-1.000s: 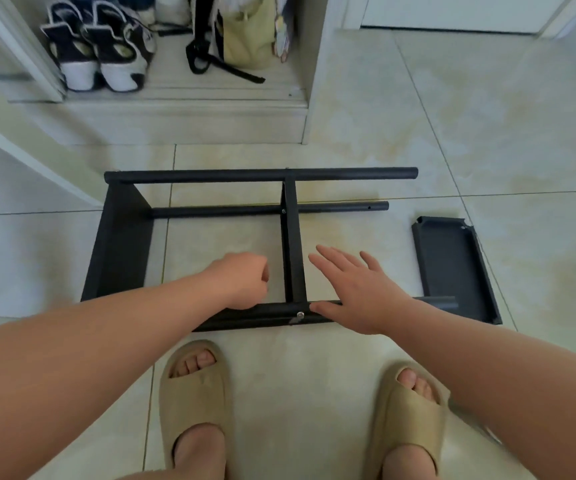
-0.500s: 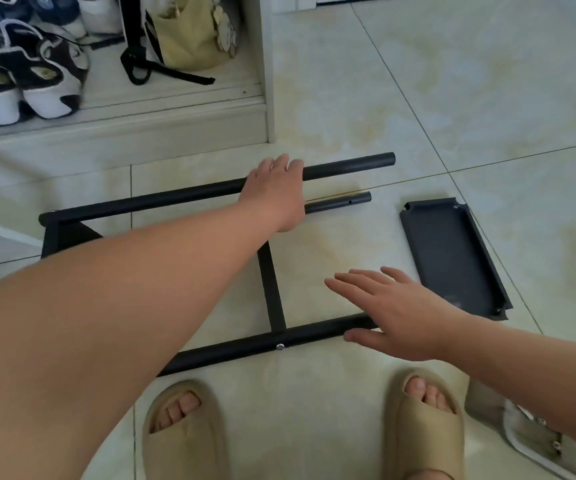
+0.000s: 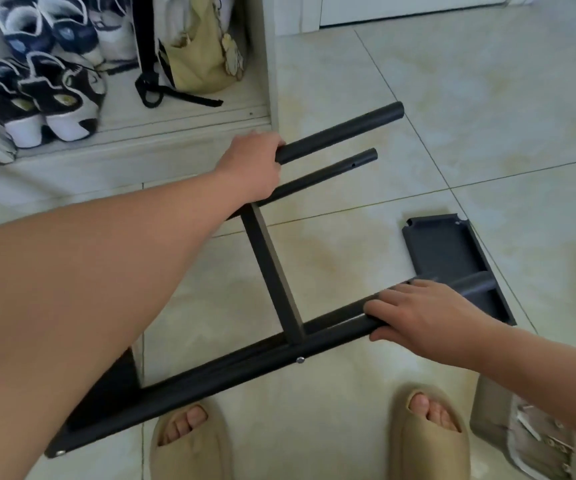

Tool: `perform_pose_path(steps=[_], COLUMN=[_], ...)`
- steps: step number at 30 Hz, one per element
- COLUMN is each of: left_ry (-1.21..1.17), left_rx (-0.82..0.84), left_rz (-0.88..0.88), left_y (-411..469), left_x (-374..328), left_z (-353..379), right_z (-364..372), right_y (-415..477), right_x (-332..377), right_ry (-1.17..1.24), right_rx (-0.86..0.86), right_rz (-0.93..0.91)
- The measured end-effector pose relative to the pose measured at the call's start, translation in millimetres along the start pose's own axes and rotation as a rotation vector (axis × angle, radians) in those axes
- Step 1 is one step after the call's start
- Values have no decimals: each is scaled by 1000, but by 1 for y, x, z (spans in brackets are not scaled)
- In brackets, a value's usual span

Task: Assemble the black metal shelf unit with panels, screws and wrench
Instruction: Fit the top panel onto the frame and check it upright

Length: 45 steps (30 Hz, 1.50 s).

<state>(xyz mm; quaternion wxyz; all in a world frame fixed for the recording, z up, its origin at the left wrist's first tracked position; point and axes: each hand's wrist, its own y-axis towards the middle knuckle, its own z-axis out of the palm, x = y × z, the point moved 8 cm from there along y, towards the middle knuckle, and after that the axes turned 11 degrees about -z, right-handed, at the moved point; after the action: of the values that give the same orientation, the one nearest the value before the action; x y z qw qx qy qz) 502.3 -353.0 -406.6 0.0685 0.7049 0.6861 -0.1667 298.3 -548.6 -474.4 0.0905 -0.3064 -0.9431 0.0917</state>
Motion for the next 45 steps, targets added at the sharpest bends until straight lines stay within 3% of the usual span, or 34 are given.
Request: perform_pose_path(steps=[3,9,15,22,31,34,36,39,41,43,45], left_ry=[-95,-181,-394,-612,-680,-703,-724,-745,-726,-710,-719], left_rx=[-131,-389,-557,-545,-402,-379,-381,-403,-405,-401,-402], left_rz=[14,-53,-253,-470,-571,-589,-597,-636,-651,-663,-674], left_y=[-27,-112,-203,-274,-294,-301,-304,-309,-311,-312,-313], left_x=[-1,7,58,121,153,157,157,153,149,146,145], left_z=[-73,-189,-234,-195,-170,-166,-166,-170,-172,-172,-171], right_z=[-58,-166,-241,-275,-271,-277,-288,-301,-301,-282,-263], right_y=[-11,-23,-20,4,13,6,-8,-35,-48,-42,-26], right_x=[-3,24,52,80,111,126,133,132,116,97,94], right_ry=[-171,-487,-721,-967,-980,-872,-679,-281,158,646,915], right_rx=[-162,-301,-348,-357,-389,-508,-666,-978,-1106,-1036,-884], right_rz=[-37,-41,-6,-70,-72,-63,21,220,415,589,606])
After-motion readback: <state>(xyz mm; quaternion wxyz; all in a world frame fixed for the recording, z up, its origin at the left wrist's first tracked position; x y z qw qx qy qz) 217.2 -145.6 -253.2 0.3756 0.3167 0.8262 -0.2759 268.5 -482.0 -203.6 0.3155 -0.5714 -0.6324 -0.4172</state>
